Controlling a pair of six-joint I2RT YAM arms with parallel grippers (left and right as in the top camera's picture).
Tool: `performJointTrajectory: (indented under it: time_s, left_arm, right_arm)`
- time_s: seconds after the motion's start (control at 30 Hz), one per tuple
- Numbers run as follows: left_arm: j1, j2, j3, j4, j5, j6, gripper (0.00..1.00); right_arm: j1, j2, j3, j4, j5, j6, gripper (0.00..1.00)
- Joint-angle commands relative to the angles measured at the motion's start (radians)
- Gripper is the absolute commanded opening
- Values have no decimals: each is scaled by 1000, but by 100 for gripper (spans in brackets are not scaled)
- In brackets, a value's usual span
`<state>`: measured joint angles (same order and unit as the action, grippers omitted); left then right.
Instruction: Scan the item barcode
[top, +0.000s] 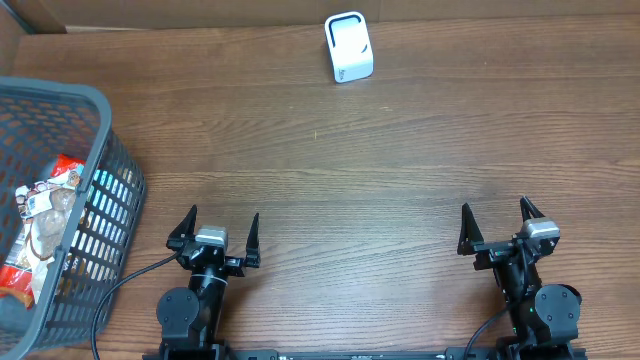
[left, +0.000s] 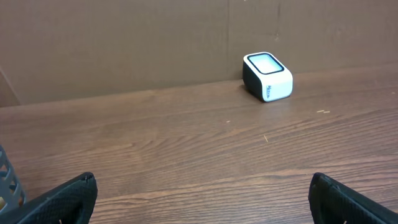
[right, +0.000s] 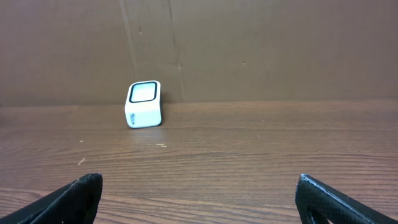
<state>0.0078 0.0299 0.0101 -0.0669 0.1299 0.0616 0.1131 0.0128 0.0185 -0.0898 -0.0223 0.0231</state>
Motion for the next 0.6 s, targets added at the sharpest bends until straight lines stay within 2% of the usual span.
performJointTrajectory:
  time_s: [0.0,0.3,0.57]
  left_arm:
    - [-5,-10,-5,0,-3,-13,100]
    - [-5,12,-5,0,-3,-126,99]
    - [-5,21,-5,0,-2,-130,99]
  right_arm:
    - [5,-10,-10,6,3,3,100]
    - [5,-10,-10,6,3,3,100]
    - [5,-10,-10,6,3,3,100]
